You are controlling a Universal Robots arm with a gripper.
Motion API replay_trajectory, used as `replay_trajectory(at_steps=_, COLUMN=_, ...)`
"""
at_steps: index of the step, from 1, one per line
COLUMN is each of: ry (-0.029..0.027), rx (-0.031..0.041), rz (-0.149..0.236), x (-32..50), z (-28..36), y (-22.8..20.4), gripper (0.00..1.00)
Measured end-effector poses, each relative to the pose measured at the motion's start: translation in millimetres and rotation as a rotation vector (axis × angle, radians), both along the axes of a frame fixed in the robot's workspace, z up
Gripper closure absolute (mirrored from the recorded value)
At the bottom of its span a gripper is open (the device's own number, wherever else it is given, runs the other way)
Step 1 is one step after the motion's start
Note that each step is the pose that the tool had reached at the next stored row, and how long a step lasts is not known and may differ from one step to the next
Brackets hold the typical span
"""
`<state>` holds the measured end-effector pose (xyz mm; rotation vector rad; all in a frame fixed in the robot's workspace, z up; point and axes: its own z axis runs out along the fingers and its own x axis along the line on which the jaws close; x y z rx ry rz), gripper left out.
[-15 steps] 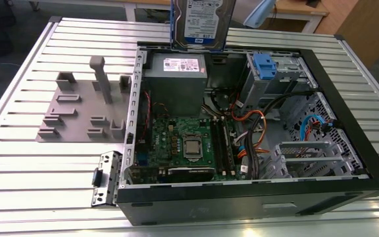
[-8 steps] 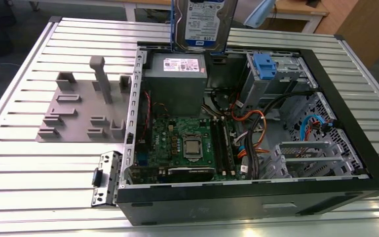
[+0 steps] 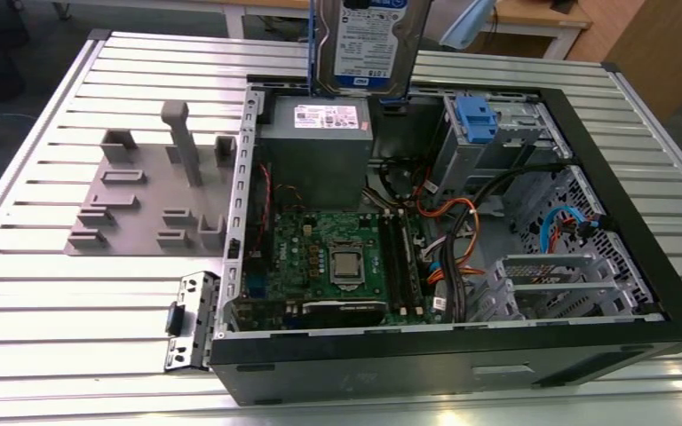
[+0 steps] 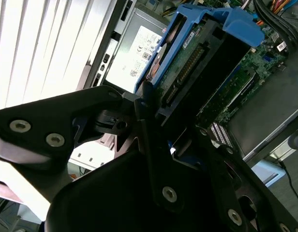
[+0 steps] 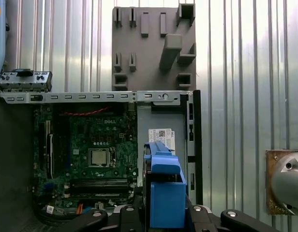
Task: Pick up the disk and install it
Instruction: 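Pick up the disk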
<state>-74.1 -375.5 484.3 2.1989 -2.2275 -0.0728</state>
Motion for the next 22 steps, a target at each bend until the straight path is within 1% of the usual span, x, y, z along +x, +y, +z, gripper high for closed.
replay_trajectory(at_steps=10, ry=0.0000, rx=0.0001, rz=0.000, x=1.8, z=-0.2, y=-8.8, gripper=0.64)
replay_trajectory(at_steps=22, ry=0.0001, rx=0.0000, rz=0.000, x=4.0, z=-0.5, y=-17.9, gripper=0.64)
